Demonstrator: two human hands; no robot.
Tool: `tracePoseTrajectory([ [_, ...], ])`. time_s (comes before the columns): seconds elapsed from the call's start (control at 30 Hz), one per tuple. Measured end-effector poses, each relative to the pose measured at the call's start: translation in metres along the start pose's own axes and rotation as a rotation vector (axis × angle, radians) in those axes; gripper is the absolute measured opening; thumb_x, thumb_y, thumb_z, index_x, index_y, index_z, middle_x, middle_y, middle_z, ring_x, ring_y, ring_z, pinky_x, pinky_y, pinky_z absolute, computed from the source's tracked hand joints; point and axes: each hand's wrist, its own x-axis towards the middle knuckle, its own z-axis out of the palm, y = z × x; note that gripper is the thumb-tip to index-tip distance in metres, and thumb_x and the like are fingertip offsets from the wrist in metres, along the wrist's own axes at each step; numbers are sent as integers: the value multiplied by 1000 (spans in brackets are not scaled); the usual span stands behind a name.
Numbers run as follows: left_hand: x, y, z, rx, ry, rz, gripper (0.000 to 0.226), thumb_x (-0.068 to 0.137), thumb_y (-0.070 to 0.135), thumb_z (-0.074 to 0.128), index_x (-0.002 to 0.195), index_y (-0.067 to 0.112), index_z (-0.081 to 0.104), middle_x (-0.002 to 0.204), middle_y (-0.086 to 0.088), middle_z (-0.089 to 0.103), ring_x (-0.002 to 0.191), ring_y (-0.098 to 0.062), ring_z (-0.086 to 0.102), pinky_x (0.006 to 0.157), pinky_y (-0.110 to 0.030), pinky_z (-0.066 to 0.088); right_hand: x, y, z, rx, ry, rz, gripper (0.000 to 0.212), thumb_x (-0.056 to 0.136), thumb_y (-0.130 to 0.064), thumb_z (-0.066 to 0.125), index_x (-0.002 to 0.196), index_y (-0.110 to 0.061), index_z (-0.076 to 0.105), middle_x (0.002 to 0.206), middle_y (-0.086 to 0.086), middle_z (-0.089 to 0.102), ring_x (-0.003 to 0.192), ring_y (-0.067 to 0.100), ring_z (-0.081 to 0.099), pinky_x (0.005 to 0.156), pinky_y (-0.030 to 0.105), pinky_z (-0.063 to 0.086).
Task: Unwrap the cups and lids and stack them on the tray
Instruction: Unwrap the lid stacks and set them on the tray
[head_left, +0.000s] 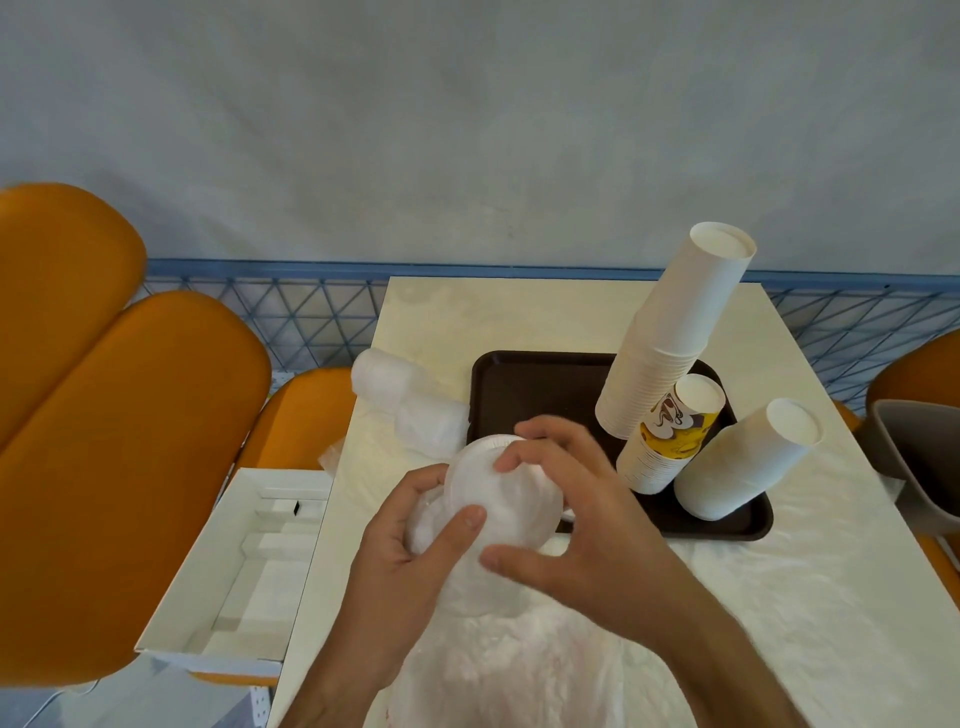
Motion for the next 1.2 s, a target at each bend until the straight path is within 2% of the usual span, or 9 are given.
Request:
tracePoseTrajectory([
  [0.07, 0, -2, 1, 84, 4, 7, 42, 65, 57, 62, 105, 45, 58, 96, 33, 63, 94, 10, 60, 66, -16, 55, -1, 2, 7, -69, -39, 11, 64, 70, -54, 86, 119, -50, 45, 139, -37, 26, 127, -7, 33, 98, 11, 42],
  [0.2, 0, -5, 0, 124, 2, 13, 37, 70, 55, 58, 104, 41, 60, 97, 32, 64, 96, 11, 59, 67, -9, 51, -2, 9, 15, -51, -15, 33, 65, 67, -52, 88, 114, -54, 43, 127, -47, 33, 124, -17, 29, 88, -1, 35],
  [0.37, 3, -8, -7, 63, 14, -19, 21, 75, 43, 64, 96, 42, 66, 104, 24, 65, 95, 5, 61, 70, -19, 57, 1, 32, 6, 307, 105, 213, 65, 63, -46, 91, 116, -47, 53, 118, -30, 56, 110, 5, 58, 85, 31, 57],
  [0.5, 7, -14, -10, 69, 61, -36, 23, 86, 26, 68, 103, 40, 64, 100, 31, 61, 93, 10, 56, 67, -14, 54, 22, 83, 2, 171, 363, 368, 58, 71, -36, 89, 115, -38, 52, 122, -13, 55, 110, 15, 54, 85, 31, 53],
  [0.63, 9, -12, -8, 31, 94, -63, 27, 83, 40, 65, 107, 51, 60, 101, 35, 58, 100, 0, 56, 70, -17, 55, 40, 139, 19, -102, 256, 494, 67, 74, -38, 88, 126, -30, 47, 139, -2, 48, 115, 13, 42, 89, 29, 44],
  [0.8, 10, -13, -12, 7, 122, -89, 49, 68, 60, 58, 117, 58, 53, 103, 44, 51, 109, -5, 52, 83, -24, 52, 50, 173, 39, -237, 120, 554, 72, 76, -40, 86, 133, -27, 45, 147, 0, 43, 127, 20, 46, 97, 32, 48],
  [0.97, 11, -20, -18, 12, 148, -133, 44, 69, 67, 58, 113, 60, 56, 116, 25, 59, 117, -17, 55, 97, -49, 54, 56, 186, 46, -280, 78, 544, 74, 77, -40, 86, 136, -26, 43, 148, -1, 41, 130, 21, 44, 103, 34, 48],
  [1.1, 10, -14, -19, -58, 130, -172, 28, 70, 60, 56, 98, 60, 61, 102, 29, 62, 114, -14, 55, 93, -46, 57, 55, 194, 52, -292, 31, 561, 76, 75, -44, 86, 136, -27, 43, 149, -1, 40, 131, 21, 45, 103, 35, 48],
  [1.2, 8, -11, -18, -131, 142, -206, 26, 73, 54, 58, 99, 56, 63, 110, 20, 61, 111, -17, 55, 66, -35, 61, 53, 198, 55, -312, 15, 593, 77, 74, -44, 87, 135, -27, 43, 150, -1, 40, 130, 21, 46, 103, 36, 49],
])
